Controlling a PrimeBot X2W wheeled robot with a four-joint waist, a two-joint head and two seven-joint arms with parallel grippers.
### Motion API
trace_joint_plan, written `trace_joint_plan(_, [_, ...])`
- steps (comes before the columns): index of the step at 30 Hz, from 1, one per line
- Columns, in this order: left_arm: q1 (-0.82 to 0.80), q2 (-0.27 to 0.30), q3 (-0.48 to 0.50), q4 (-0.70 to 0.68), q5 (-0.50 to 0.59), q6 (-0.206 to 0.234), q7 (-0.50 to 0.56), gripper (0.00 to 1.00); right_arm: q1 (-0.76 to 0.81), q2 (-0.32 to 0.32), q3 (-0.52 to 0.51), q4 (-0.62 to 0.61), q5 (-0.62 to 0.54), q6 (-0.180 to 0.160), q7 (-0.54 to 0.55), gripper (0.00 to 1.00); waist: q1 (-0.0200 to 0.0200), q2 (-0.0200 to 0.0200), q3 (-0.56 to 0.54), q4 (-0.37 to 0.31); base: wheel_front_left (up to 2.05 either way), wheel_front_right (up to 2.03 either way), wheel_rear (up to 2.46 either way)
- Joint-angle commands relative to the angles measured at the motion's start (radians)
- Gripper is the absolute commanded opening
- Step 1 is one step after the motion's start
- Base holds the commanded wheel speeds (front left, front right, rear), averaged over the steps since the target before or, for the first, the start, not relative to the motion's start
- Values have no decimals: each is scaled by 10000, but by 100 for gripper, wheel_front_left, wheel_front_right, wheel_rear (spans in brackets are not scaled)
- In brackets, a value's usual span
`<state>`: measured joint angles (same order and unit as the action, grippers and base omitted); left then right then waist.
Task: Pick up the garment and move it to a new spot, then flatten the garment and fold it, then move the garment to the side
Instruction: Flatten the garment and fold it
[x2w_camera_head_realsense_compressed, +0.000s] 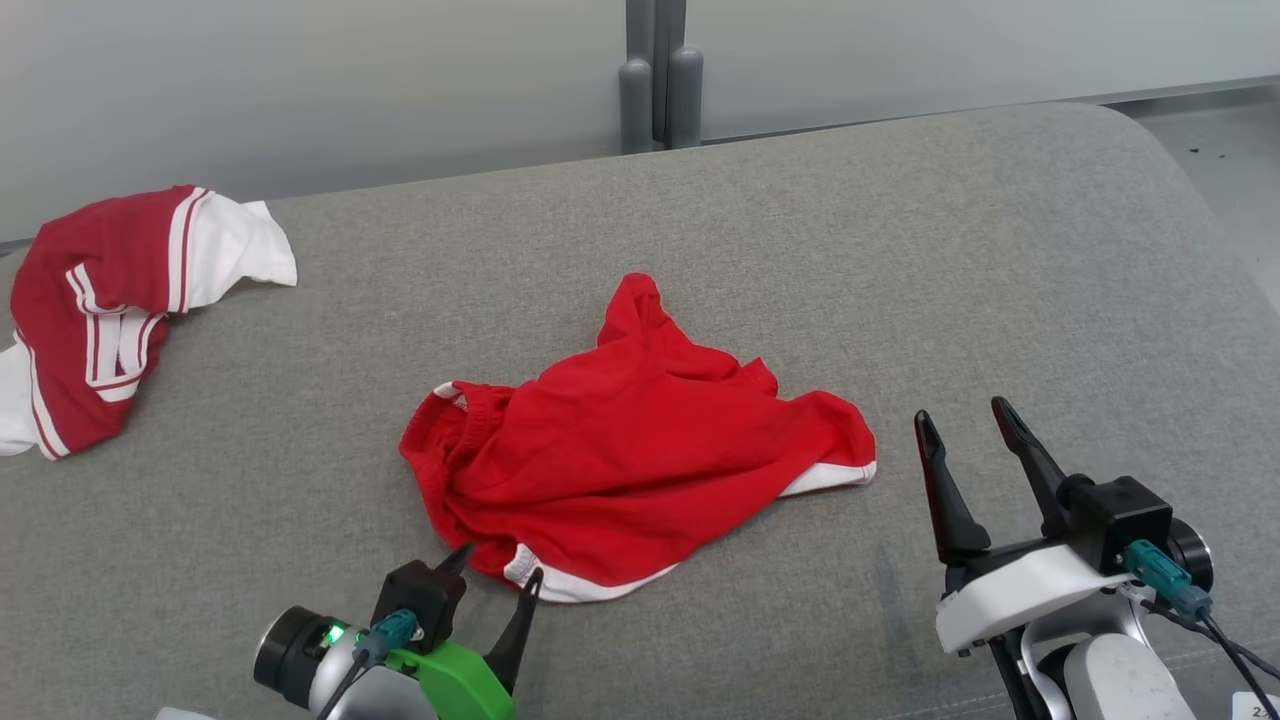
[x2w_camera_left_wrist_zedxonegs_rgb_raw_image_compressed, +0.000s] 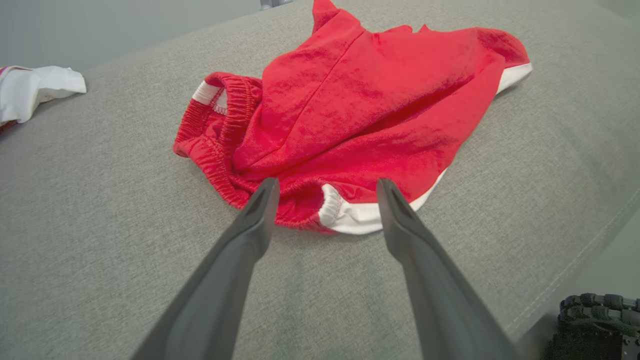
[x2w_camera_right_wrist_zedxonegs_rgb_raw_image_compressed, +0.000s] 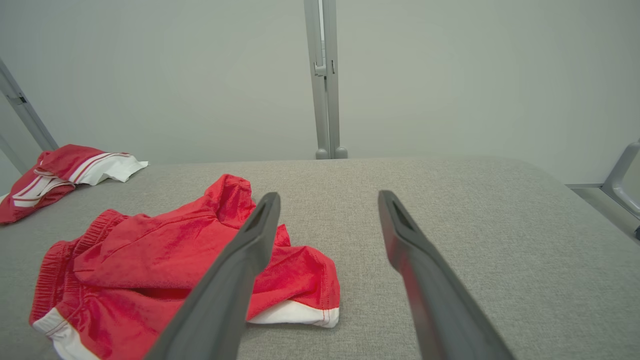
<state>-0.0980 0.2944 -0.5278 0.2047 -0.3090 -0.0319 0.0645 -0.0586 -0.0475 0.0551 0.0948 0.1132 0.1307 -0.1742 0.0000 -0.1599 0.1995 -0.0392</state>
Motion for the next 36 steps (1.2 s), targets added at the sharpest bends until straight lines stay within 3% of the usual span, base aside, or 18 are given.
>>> trace_joint_plan(1, [-207, -89, -67, 136, -53, -80, 69, 100, -62, -27, 5, 50, 73, 1, -63, 100, 0, -1, 101, -108, 0, 0, 0])
trace_joint_plan(23, [-1366, -821, -349, 3338, -475, -408, -239, 100, -269, -25, 201, 418, 90, 2, -178, 100, 0, -1, 318, -427, 0, 0, 0])
trace_joint_plan(24, [-1408, -852, -360, 3458, -504, -440, -252, 90, -275, -25, 199, 424, 88, 1, -181, 100, 0, -1, 319, -428, 0, 0, 0])
trace_joint_plan(26, [-1485, -929, -379, 3655, -540, -470, -318, 46, -269, -25, 179, 425, 79, 2, -185, 100, 0, -1, 322, -423, 0, 0, 0])
trace_joint_plan(29, [-1590, -997, -384, 3891, -592, -483, -427, 0, -248, -25, 136, 414, 62, 1, -182, 100, 0, -1, 341, -404, 0, 0, 0])
trace_joint_plan(36, [-1657, -1046, 152, 3958, -1011, -206, -1351, 0, -249, -25, -8, 603, 126, 1, -204, 100, 0, -1, 404, -311, 0, 0, 0])
